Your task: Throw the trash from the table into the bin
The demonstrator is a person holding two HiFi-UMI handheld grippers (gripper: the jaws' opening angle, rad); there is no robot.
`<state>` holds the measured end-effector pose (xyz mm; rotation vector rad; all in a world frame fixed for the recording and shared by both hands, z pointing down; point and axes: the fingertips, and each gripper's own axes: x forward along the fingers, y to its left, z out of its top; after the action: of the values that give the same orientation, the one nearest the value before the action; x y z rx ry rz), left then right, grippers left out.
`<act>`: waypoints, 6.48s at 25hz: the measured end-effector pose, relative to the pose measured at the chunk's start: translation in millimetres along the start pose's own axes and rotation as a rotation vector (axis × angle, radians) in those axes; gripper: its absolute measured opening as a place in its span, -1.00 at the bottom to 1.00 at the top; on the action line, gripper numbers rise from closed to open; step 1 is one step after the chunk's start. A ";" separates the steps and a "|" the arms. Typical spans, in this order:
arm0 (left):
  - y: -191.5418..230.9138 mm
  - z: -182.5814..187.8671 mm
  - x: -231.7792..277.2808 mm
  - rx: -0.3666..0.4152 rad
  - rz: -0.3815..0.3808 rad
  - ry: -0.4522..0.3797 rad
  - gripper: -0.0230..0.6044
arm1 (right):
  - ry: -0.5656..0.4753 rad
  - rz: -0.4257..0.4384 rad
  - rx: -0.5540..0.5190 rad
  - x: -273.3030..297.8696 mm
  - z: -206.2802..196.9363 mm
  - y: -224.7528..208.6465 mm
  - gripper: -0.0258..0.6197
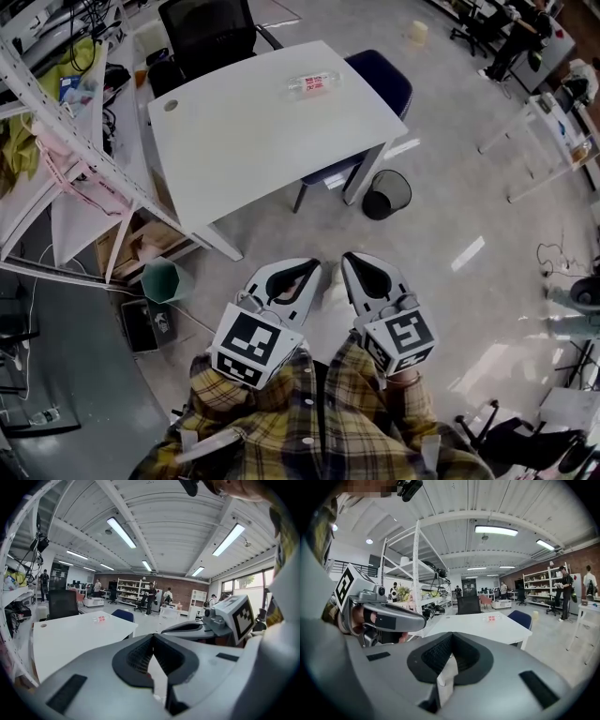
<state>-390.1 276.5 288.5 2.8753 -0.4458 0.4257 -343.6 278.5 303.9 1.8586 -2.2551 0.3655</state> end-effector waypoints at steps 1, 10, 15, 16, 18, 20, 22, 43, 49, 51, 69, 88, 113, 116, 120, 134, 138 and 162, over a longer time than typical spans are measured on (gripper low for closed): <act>2.6 0.4 4.9 -0.002 0.003 0.003 -0.90 | -0.002 0.011 -0.002 3.1 -2.3 -4.1 -0.92; 34.0 24.9 75.2 -0.027 0.031 0.000 -0.90 | 0.023 0.041 -0.016 44.6 10.8 -72.8 -0.92; 55.6 54.1 127.9 -0.038 0.074 -0.011 -0.90 | 0.019 0.089 -0.044 69.5 31.6 -126.8 -0.92; 60.2 60.7 138.4 -0.041 0.087 -0.013 -0.90 | 0.019 0.102 -0.048 73.9 35.7 -138.0 -0.92; 69.2 73.7 158.2 -0.054 0.119 -0.020 -0.90 | 0.022 0.124 -0.054 80.7 43.5 -160.4 -0.92; 77.0 86.5 177.0 -0.065 0.150 -0.032 -0.90 | 0.024 0.145 -0.060 86.3 49.5 -182.8 -0.92; 81.5 96.5 195.5 -0.070 0.175 -0.040 -0.90 | 0.023 0.164 -0.064 90.7 54.2 -205.0 -0.92; 156.2 120.0 299.8 -0.123 0.269 -0.009 -0.90 | 0.071 0.262 -0.073 180.7 67.8 -304.1 -0.92; 229.1 144.7 320.2 -0.133 0.290 -0.035 -0.90 | 0.080 0.296 -0.121 253.2 97.8 -313.8 -0.92; 255.9 151.0 324.6 -0.130 0.300 -0.038 -0.90 | 0.092 0.297 -0.131 279.2 105.9 -316.7 -0.92; 374.9 152.1 317.9 -0.181 0.356 -0.066 -0.90 | 0.147 0.296 -0.175 407.3 126.1 -329.0 -0.92; 392.5 150.3 313.6 -0.238 0.479 -0.098 -0.90 | 0.273 0.511 -0.358 468.0 116.2 -329.9 -0.92; 409.7 105.2 297.8 -0.386 0.536 -0.087 -0.90 | 0.583 0.777 -0.910 558.3 12.7 -329.9 0.03; 409.8 97.8 299.2 -0.405 0.529 -0.081 -0.90 | 0.605 0.766 -1.024 569.3 -2.2 -334.0 0.04; 412.8 86.4 298.4 -0.429 0.525 -0.068 -0.90 | 0.628 0.762 -1.086 583.0 -15.7 -336.1 0.04; 428.6 68.5 276.7 -0.475 0.558 -0.061 -0.90 | 0.725 0.813 -1.112 597.8 -43.5 -334.6 0.03; 427.9 69.5 275.3 -0.467 0.553 -0.064 -0.90 | 0.745 0.815 -1.095 591.5 -46.0 -329.7 0.01; 413.6 118.6 313.9 -0.281 0.363 -0.052 -0.90 | 0.408 0.623 -0.526 519.6 55.4 -299.6 0.01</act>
<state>-207.3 -221.3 337.3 2.5379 -0.9615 0.3131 -148.9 -277.6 429.1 0.7356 -2.2809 0.1818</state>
